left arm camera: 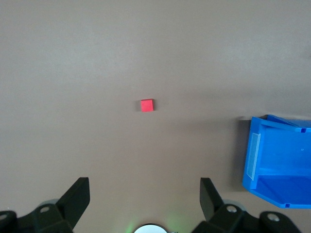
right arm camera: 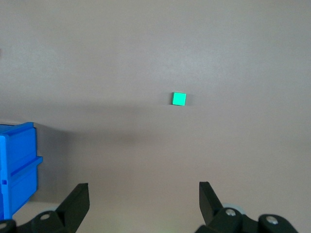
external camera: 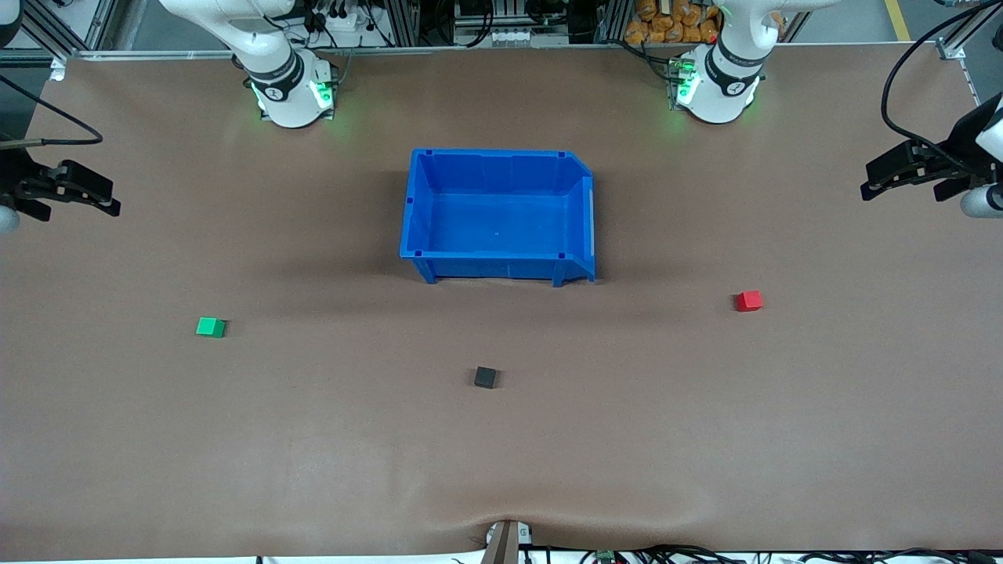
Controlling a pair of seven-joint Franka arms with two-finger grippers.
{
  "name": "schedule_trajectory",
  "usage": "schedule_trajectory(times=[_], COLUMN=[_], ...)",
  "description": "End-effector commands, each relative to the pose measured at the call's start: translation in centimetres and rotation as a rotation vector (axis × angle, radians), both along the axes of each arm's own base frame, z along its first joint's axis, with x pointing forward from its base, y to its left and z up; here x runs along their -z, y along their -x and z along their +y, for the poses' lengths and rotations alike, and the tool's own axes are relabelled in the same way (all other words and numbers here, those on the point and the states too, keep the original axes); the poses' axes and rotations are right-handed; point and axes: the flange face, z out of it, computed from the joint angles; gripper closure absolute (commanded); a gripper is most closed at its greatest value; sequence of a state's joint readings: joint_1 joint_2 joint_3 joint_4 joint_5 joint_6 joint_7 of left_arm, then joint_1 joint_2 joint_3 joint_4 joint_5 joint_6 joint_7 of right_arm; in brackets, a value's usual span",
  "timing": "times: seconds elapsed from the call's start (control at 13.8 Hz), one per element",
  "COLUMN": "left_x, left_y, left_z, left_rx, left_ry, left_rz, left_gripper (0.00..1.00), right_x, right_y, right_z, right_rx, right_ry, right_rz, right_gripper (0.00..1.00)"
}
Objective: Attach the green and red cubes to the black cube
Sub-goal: 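Move the left gripper toward the red cube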
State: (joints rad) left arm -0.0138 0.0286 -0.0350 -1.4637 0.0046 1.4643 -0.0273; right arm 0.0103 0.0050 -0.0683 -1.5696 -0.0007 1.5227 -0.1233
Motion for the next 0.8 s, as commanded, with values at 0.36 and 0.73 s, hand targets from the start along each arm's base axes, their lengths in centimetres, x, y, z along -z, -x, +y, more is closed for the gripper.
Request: schedule_trajectory(times=[0.36, 0.73], left_x=[0.0, 0.9], left_y=[-0.3, -0.7], left_z=[0.1, 1.2], left_rx=[-0.009, -0.023], left_ry=[0.009, 0.002], left_rz=[0.005, 0.02], left_gripper=[0.0, 0.0], right_x=[0.0, 0.0], right_y=[0.2, 0.2], right_z=[0.1, 0.1], right_rx=[0.005, 0.005], right_ry=[0.013, 0.013], right_rz=[-0.002, -0.002], right_gripper=[0.0, 0.0])
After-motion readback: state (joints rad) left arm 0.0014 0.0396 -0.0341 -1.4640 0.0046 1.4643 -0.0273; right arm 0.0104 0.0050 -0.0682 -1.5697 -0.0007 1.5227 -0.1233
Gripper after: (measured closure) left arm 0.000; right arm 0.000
